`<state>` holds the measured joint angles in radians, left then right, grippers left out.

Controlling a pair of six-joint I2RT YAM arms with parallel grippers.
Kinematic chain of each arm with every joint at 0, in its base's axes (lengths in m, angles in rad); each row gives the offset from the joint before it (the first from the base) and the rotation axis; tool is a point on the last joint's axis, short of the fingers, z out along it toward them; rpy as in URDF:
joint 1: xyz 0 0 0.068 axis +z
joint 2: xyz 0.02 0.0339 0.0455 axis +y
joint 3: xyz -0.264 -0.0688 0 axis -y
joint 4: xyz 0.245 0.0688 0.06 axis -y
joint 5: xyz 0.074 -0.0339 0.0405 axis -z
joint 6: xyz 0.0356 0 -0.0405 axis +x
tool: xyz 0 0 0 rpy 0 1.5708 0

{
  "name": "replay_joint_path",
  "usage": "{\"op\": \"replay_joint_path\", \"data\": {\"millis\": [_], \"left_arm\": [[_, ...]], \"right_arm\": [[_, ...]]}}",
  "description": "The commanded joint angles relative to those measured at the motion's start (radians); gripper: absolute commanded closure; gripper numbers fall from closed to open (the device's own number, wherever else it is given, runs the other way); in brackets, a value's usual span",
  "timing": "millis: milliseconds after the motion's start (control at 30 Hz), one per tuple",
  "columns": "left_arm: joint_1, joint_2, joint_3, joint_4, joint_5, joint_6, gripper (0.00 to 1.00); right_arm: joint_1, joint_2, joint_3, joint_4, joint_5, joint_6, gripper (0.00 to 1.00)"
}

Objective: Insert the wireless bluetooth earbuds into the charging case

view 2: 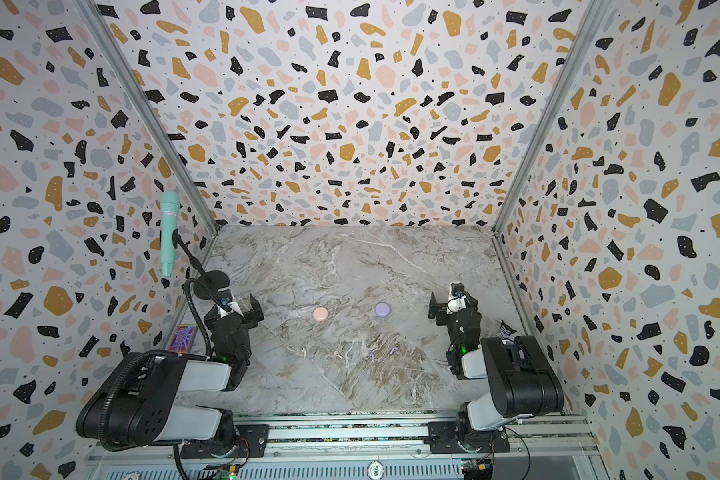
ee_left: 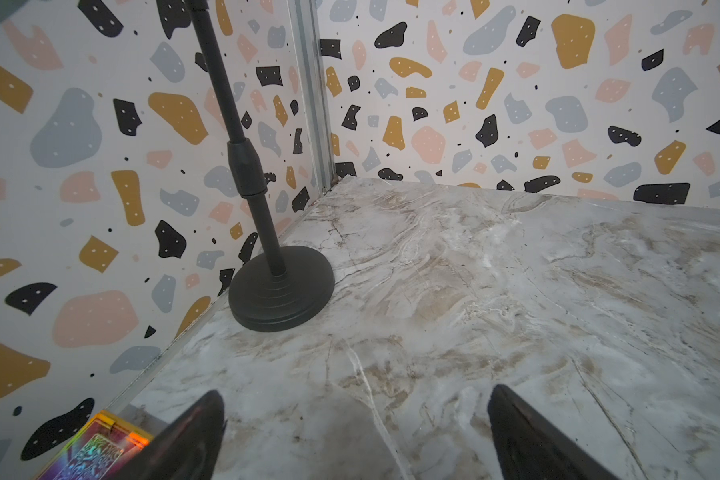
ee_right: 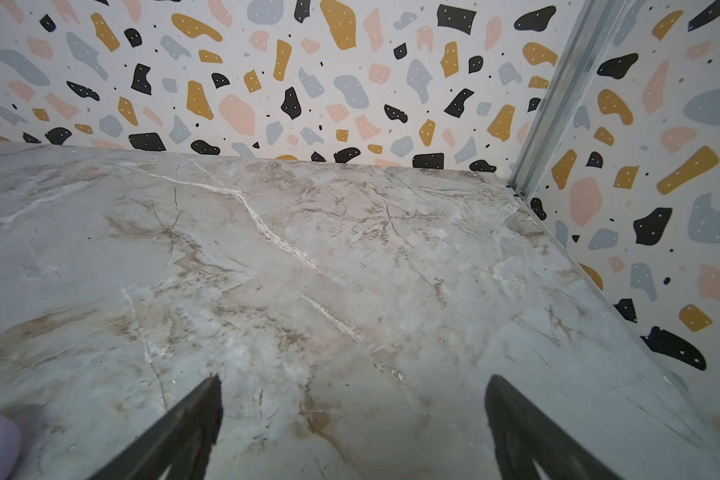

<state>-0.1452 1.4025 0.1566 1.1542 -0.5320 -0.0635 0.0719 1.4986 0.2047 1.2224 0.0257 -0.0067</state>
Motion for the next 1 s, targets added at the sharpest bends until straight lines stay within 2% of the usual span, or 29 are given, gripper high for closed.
{"op": "replay_joint_path", "data": {"millis": [0, 633, 667, 700, 733, 800, 833, 867, 900, 933, 967], "left_arm": [[0.004, -0.014, -0.006, 0.062, -0.003, 0.004, 0.0], [0.004, -0.016, -0.007, 0.063, -0.003, 0.004, 0.0], [0.004, -0.018, -0.01, 0.074, -0.01, 0.004, 0.0], [0.002, -0.034, 0.001, 0.065, -0.021, 0.012, 0.0], [-0.006, -0.083, 0.043, -0.049, -0.027, 0.015, 0.0], [-0.007, -0.17, 0.161, -0.333, -0.081, -0.019, 0.0], [-0.007, -0.204, 0.215, -0.422, -0.143, -0.093, 0.0], [-0.007, -0.236, 0.26, -0.495, -0.175, -0.161, 0.0], [-0.007, -0.263, 0.3, -0.549, -0.149, -0.172, 0.0], [-0.007, -0.293, 0.342, -0.596, -0.086, -0.167, 0.0], [-0.006, -0.322, 0.38, -0.635, -0.015, -0.176, 0.0]], "right_arm": [[-0.003, -0.011, 0.016, -0.006, -0.005, -0.009, 0.01], [-0.002, -0.014, 0.011, -0.001, -0.004, -0.009, 0.01], [0.002, -0.032, 0.004, 0.02, 0.035, 0.005, 0.01], [0.015, -0.086, 0.001, -0.032, 0.112, 0.015, 0.01], [0.031, -0.154, 0.003, -0.081, 0.177, 0.022, 0.01], [0.058, -0.266, 0.028, -0.192, 0.229, 0.011, 0.01], [0.083, -0.316, 0.037, -0.205, 0.296, 0.046, 0.01], [0.112, -0.368, 0.061, -0.26, 0.411, 0.134, 0.01], [0.127, -0.414, 0.103, -0.365, 0.513, 0.239, 0.01], [0.131, -0.472, 0.176, -0.561, 0.598, 0.398, 0.01], [0.117, -0.515, 0.261, -0.789, 0.625, 0.557, 0.01]]}}
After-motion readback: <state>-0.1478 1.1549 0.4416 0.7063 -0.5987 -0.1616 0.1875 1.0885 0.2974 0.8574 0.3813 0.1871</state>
